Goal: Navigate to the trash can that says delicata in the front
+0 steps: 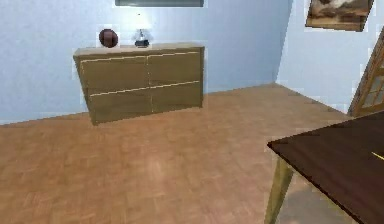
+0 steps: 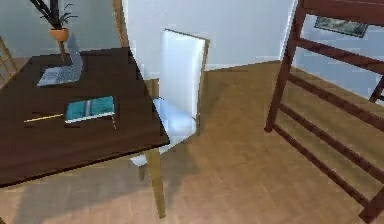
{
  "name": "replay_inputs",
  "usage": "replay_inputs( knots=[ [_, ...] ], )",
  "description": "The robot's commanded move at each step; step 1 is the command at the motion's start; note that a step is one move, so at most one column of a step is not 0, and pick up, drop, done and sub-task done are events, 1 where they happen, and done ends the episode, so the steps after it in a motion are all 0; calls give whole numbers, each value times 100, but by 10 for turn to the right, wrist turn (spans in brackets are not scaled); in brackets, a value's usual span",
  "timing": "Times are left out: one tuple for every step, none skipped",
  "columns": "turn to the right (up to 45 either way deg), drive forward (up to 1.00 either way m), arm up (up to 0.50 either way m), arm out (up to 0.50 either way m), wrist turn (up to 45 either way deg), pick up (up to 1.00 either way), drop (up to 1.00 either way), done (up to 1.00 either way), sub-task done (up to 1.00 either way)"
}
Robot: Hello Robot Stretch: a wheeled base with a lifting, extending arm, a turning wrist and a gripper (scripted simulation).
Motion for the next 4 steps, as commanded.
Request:
replay_inputs(
  knots=[
    [-120,0,0,0,0,0,0,0,0],
    [0,95,0,0,0,0,0,0,0],
    [60,0,0,0,0,0,0,0,0],
    [0,10,0,0,0,0,0,0,0]
  ],
)
